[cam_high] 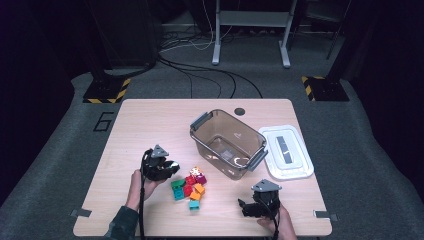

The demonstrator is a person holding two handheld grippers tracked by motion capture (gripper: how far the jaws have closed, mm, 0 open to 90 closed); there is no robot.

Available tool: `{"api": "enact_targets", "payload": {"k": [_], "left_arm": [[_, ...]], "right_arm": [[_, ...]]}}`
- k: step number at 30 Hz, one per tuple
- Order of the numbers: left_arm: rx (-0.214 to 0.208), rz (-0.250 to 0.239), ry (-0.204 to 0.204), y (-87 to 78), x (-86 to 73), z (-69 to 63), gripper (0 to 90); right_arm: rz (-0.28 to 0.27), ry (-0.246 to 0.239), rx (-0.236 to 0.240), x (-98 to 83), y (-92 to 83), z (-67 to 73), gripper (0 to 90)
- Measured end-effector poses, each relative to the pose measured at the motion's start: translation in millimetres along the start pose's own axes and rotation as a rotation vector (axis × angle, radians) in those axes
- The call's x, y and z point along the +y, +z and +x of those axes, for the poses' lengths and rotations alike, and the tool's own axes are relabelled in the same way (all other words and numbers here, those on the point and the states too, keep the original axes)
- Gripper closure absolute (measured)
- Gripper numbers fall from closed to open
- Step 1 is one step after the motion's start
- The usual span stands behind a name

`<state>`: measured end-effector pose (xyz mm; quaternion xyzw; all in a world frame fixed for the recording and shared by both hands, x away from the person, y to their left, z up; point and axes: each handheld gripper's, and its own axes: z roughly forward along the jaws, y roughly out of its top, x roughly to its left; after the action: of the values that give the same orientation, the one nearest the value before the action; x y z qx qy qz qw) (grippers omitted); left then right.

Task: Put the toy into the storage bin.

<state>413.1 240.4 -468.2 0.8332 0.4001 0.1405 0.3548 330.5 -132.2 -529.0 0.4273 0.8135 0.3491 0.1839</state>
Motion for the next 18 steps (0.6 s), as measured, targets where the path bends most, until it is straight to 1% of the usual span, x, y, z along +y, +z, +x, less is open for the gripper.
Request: {"api": "enact_targets", "payload": {"k": [2,4,9,10,12,14,16,18], "left_arm": [[0.0,-0.008,0.006,-2.7,4.5,-0.5,66.8],[0.004,-0.011,0.022,-5.8,9.0,-0.6,66.8],[-0.002,-0.017,0.034,-9.7,18.3,-2.4,66.8],[0.003,-0.025,0.037,-10.2,19.8,-2.9,66.8],[0.003,-0.022,0.043,-12.3,23.4,-2.9,66.8],[0.007,-0.032,0.041,-13.9,27.0,-4.1,66.8],[0.007,-0.032,0.058,-16.7,31.0,-3.7,66.8],[0.008,-0.032,0.06,-17.9,32.8,-3.7,66.8]], "right_arm": [[0.0,0.0,-0.001,0.0,0.0,0.0,5.9],[0.0,0.0,0.0,0.0,0.1,-0.1,5.7],[0.0,-0.004,-0.001,0.1,0.2,-0.5,5.5],[0.001,-0.005,0.001,0.1,0.2,-0.6,5.3],[0.002,-0.006,0.005,0.2,0.4,-0.7,5.2],[0.002,-0.006,0.003,0.2,0.3,-0.6,5.2],[0.001,-0.006,0.004,0.1,0.4,-0.7,5.2],[0.005,-0.004,0.006,0.2,0.2,-0.5,5.1]]}}
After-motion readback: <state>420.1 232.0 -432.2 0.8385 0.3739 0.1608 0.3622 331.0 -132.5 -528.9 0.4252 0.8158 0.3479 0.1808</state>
